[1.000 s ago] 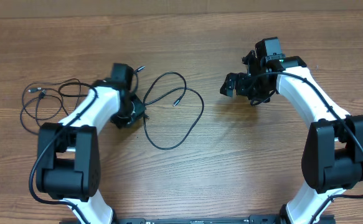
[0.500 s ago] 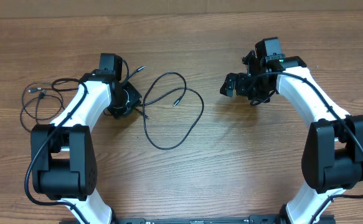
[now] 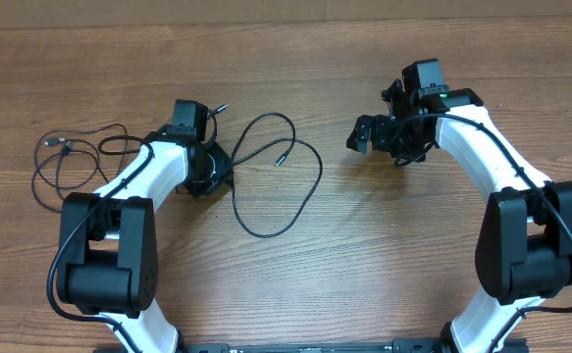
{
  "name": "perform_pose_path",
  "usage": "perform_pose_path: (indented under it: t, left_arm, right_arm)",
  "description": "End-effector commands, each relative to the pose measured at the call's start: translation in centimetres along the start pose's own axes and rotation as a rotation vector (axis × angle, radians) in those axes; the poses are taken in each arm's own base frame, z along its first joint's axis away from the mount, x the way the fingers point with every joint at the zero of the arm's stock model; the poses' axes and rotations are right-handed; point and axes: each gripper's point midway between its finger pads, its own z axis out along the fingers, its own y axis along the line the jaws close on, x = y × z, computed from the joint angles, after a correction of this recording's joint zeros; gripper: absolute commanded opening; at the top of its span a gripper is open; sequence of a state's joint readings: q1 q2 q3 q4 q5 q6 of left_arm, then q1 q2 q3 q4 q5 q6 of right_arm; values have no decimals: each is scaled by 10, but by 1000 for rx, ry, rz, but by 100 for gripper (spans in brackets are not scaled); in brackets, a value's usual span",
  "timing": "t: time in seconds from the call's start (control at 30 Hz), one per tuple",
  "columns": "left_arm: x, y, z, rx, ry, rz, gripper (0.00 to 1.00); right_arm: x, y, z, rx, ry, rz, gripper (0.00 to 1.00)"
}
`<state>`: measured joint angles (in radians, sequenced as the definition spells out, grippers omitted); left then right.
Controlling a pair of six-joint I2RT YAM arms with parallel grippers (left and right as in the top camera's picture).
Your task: Untangle cables
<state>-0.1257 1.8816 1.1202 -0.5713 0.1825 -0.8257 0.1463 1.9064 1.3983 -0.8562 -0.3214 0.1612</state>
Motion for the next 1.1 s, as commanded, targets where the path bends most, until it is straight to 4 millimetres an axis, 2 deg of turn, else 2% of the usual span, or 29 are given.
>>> perform_pose_path:
  t: [0.0, 0.13, 0.23, 0.27, 0.37, 0.47, 0.53, 0.63, 0.73, 0.8, 0.87, 0.93, 0.97, 1.07]
  left_arm:
    - [10, 15, 11, -52, 10, -8, 27]
    - [14, 30, 15, -104, 3, -12, 27]
    - [12, 40, 17, -145, -19, -11, 15]
    - [11, 42, 17, -152, -24, 3, 4]
    - [7, 41, 15, -145, -28, 62, 4]
    - [-6, 36, 4, -115, -32, 128, 4]
    - [-23, 31, -15, -95, -43, 167, 4]
    - [-64, 28, -63, -80, -98, 182, 4]
    - [-116, 34, -116, -66, -198, 213, 4]
    - [-136, 41, -133, -69, -251, 223, 4]
    - [-159, 62, -149, -124, -316, 179, 4]
    - [-176, 93, -160, -210, -372, 121, 4]
    - [-181, 107, -163, -244, -382, 95, 4]
    - [-184, 126, -162, -264, -378, 54, 4]
  right_arm:
    - [-2, 4, -7, 1, -22, -9, 100]
    - [-2, 4, -7, 1, -22, -9, 100]
    - [-2, 4, -7, 1, -22, -9, 100]
    - [-2, 4, -7, 1, -22, -9, 100]
    - [-2, 4, -7, 1, -22, -9, 100]
    - [-2, 4, -7, 1, -22, -9, 100]
    - [-2, 4, -7, 1, -22, -9, 100]
    - [-2, 4, -7, 1, -22, -9, 100]
    - [-2, 3, -7, 1, -22, -9, 100]
    - [-2, 4, -7, 1, -22, -9, 100]
    - [-2, 4, -7, 1, -22, -9, 100]
    - [-2, 3, -7, 1, -22, -9, 100]
    - [-2, 4, -7, 1, -22, -9, 100]
    - [-2, 4, -7, 1, -22, -9, 100]
